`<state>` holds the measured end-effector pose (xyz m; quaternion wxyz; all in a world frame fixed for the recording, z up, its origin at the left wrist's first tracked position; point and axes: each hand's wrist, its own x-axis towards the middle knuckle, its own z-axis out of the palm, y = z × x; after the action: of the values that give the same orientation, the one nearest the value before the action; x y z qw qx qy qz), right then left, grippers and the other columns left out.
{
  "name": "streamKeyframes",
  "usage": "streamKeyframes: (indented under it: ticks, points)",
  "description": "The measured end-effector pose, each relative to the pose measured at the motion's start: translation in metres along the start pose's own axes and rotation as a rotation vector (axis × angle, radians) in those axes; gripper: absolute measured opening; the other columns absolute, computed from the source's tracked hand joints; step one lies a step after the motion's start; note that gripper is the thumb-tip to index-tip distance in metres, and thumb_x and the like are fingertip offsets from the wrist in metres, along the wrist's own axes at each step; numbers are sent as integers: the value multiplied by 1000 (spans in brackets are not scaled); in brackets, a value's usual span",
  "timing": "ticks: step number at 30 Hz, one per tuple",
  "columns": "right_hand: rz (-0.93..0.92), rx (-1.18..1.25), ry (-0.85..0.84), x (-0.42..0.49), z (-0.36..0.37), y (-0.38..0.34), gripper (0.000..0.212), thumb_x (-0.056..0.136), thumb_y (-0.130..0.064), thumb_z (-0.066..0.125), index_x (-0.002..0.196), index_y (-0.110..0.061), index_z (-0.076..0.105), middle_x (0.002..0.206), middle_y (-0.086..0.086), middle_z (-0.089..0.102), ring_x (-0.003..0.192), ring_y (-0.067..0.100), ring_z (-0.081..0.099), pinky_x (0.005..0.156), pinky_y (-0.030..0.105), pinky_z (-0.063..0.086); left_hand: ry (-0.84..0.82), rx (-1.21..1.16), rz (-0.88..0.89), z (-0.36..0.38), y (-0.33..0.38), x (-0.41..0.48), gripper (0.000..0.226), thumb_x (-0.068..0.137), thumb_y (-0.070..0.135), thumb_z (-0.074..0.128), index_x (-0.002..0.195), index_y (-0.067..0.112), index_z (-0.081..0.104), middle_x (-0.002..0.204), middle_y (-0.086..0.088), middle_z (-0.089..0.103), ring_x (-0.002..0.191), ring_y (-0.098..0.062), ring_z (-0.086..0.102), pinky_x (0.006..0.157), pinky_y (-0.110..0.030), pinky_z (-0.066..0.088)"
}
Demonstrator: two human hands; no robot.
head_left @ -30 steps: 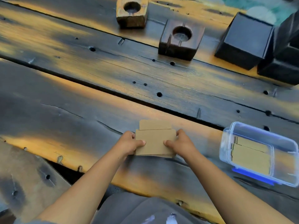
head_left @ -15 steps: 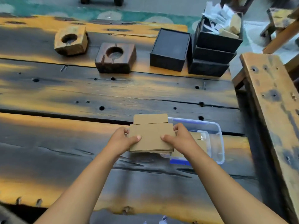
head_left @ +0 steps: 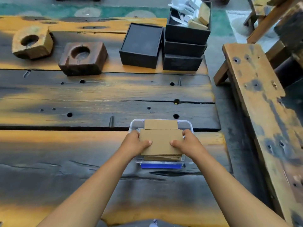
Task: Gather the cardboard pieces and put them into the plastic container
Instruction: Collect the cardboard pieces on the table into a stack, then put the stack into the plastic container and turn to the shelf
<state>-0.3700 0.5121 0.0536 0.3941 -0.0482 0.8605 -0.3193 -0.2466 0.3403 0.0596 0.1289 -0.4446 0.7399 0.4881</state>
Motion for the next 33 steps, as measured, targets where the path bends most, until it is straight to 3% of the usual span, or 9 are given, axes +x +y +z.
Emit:
streamKeyframes:
  ticks: [3,7,11,19,24,28,31,33]
  points:
    - [-6,-100,21,9,1,5,43,79,-35,74,107,-20,45,108,2,64,94,22,62,79,33,50,-58,-2,-92,14,1,3,42,81,30,74,114,14,53,114,-6,62,104,-25,61,89,-37,53]
    - [-6,-242,26,17,8,6,43,82,-36,71,110,-16,44,115,8,61,102,27,61,77,33,45,-61,17,-137,23,1,12,51,81,29,75,123,8,53,126,-12,61,113,-29,61,99,-44,52]
    - [47,-283,6,23,16,11,56,84,-37,68,125,-10,43,121,10,59,106,27,59,79,32,45,-91,86,-162,26,-2,20,57,81,32,74,127,8,51,129,-12,57,114,-30,59,100,-45,52]
    - [91,-314,-13,32,21,19,52,85,-38,68,122,-11,45,123,11,55,105,27,58,77,32,43,-129,133,-178,34,-10,30,55,83,32,73,127,6,53,129,-13,58,114,-30,60,99,-43,52]
    - [88,-326,-16,35,26,25,49,84,-33,70,119,-7,46,123,14,57,109,31,58,86,36,49,-157,203,-207,42,-14,31,60,84,37,70,131,6,48,134,-14,52,116,-31,57,100,-43,51]
    - [86,-333,11,35,30,27,49,85,-32,69,121,-6,47,121,14,55,108,32,58,86,39,52,-147,237,-206,44,-14,34,62,82,39,71,129,6,48,132,-14,51,113,-31,58,94,-42,55]
    - [82,-341,30,36,32,27,50,85,-32,69,121,-6,46,121,15,55,108,32,58,86,38,50,-145,231,-211,43,-11,33,61,81,38,72,127,6,48,130,-13,52,107,-29,61,79,-38,58]
    - [79,-338,35,35,32,25,53,84,-31,69,124,-6,44,123,16,55,109,33,58,87,38,49,-139,231,-203,43,-9,31,62,81,38,73,128,6,49,131,-14,52,109,-30,60,81,-38,58]
